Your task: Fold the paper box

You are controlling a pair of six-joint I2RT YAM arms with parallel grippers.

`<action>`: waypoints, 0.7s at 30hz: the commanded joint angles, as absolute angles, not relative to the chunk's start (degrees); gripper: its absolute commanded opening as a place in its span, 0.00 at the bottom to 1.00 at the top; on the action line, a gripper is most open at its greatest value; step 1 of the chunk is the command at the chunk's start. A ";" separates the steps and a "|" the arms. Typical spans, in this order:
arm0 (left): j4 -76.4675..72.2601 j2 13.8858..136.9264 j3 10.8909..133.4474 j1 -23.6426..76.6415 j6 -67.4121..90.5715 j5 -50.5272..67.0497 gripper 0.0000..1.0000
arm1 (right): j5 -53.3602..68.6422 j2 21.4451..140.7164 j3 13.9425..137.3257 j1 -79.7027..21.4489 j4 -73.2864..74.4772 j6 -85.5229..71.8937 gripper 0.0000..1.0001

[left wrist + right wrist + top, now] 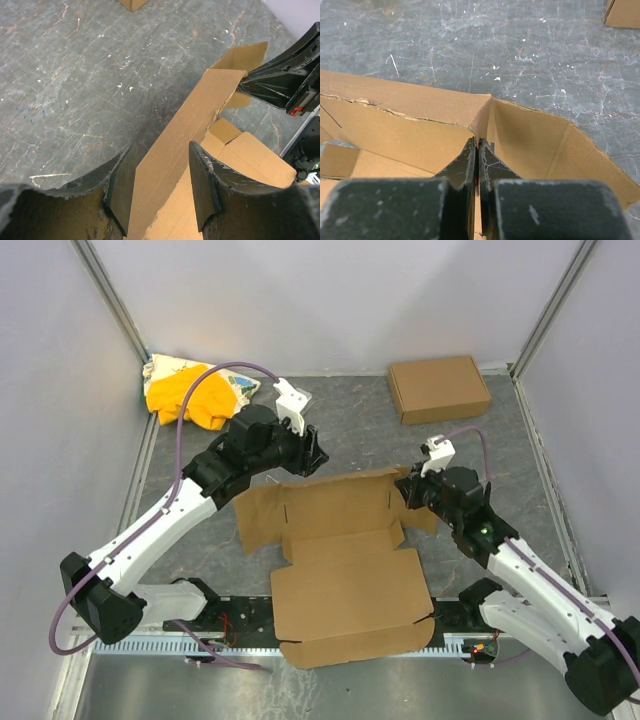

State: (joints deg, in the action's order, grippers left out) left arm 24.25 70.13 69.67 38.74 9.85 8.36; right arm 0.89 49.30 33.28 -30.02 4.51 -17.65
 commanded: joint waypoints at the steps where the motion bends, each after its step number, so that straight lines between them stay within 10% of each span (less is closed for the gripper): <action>1: 19.29 70.01 69.35 39.28 3.78 12.48 0.53 | 0.10 43.79 26.40 -30.33 -9.76 -15.71 0.05; 21: 17.28 72.06 72.11 41.04 -2.71 13.60 0.55 | -8.11 50.90 16.53 -30.88 -51.64 -11.91 0.09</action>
State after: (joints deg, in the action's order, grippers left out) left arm 20.40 72.53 69.10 40.64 1.52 12.67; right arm -6.37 50.89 11.66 -30.39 -43.51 -14.11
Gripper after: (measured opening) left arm 0.543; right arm 0.094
